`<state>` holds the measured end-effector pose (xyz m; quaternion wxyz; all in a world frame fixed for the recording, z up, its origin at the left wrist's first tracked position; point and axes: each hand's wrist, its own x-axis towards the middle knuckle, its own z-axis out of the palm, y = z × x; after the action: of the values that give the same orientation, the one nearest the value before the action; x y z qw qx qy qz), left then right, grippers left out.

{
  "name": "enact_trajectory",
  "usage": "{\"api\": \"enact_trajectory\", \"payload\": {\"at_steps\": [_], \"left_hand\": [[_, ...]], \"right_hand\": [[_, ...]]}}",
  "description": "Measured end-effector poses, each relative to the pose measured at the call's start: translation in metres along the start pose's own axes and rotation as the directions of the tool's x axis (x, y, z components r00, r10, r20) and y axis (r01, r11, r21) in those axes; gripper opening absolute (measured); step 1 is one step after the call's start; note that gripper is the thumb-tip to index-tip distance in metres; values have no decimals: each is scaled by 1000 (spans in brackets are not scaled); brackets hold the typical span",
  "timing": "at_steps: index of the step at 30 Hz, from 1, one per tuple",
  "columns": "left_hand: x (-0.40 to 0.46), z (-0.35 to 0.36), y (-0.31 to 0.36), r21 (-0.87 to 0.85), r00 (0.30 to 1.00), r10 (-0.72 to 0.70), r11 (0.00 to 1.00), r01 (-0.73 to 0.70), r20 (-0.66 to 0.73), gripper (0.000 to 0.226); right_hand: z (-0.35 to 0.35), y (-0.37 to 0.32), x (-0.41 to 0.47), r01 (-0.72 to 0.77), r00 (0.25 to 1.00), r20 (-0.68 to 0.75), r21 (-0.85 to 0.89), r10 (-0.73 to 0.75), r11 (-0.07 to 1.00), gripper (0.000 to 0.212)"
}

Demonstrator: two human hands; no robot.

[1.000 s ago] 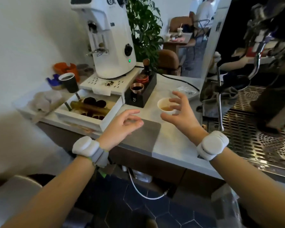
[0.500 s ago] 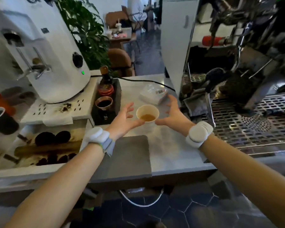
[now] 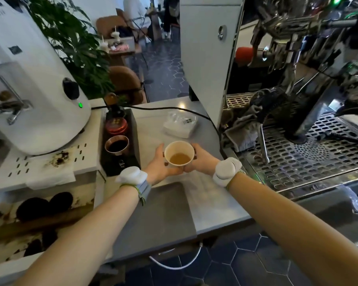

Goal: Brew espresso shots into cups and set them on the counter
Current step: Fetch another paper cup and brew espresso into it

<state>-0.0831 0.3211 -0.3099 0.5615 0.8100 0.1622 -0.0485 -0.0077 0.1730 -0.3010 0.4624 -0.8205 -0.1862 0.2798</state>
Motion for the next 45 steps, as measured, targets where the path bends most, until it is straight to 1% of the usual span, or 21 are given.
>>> {"api": "enact_trajectory", "payload": {"at_steps": [2, 6, 8, 11, 15, 19, 22, 26, 28, 31, 33, 36, 38, 40, 43, 45], "left_hand": [[2, -1, -2, 0, 1000, 23, 1000, -23, -19, 107], [-1, -7, -5, 36, 993, 112, 993, -111, -45, 73], [-7, -11, -2, 13, 987, 147, 989, -147, -58, 63], [-18, -18, 9, 36, 976, 208, 978, -205, -71, 65], [-31, -25, 27, 123, 962, 263, 960, -253, -75, 80], [-55, -18, 53, 140, 932, 352, 930, -339, -84, 80], [-73, -8, 72, 135, 913, 403, 910, -392, -62, 79], [-86, 12, 95, 147, 889, 456, 882, -447, -32, 75], [-89, 28, 107, 167, 883, 469, 871, -462, -4, 74], [-91, 49, 122, 151, 881, 472, 869, -471, 33, 72], [-92, 61, 128, 166, 874, 483, 859, -484, 47, 74], [-87, 83, 135, 173, 858, 511, 841, -512, 56, 72], [-82, 103, 140, 198, 845, 533, 825, -529, 38, 70], [-76, 126, 147, 213, 837, 547, 818, -535, 2, 67], [-73, 149, 152, 206, 849, 529, 833, -514, -19, 65], [-66, 169, 155, 170, 866, 499, 857, -486, -39, 68]], "right_hand": [[2, 2, 1, 19, 1000, -20, 27, -19, 999, 78], [4, 2, -5, 44, 998, -43, 105, -40, 993, 76], [2, -1, -10, 79, 996, -56, 148, -72, 986, 77], [-4, -8, -22, 147, 989, -39, 163, -142, 976, 80], [-20, -19, -43, 225, 974, -72, 167, -216, 960, 74], [-37, -26, -73, 299, 952, -112, 165, -284, 940, 74], [-48, -27, -96, 322, 944, -142, 180, -299, 930, 74], [-67, -18, -129, 369, 920, -203, 158, -336, 916, 74], [-81, -10, -143, 384, 907, -246, 146, -342, 912, 73], [-100, 1, -157, 395, 894, -287, 139, -345, 908, 72], [-111, 8, -165, 398, 892, -296, 150, -343, 905, 73], [-133, 21, -176, 395, 890, -291, 113, -350, 912, 75], [-153, 32, -181, 392, 893, -283, 105, -351, 914, 79], [-175, 44, -182, 390, 898, -259, 99, -355, 915, 78], [-191, 57, -182, 411, 893, -234, 75, -385, 908, 74], [-205, 69, -184, 427, 891, -227, 118, -394, 897, 70]]}}
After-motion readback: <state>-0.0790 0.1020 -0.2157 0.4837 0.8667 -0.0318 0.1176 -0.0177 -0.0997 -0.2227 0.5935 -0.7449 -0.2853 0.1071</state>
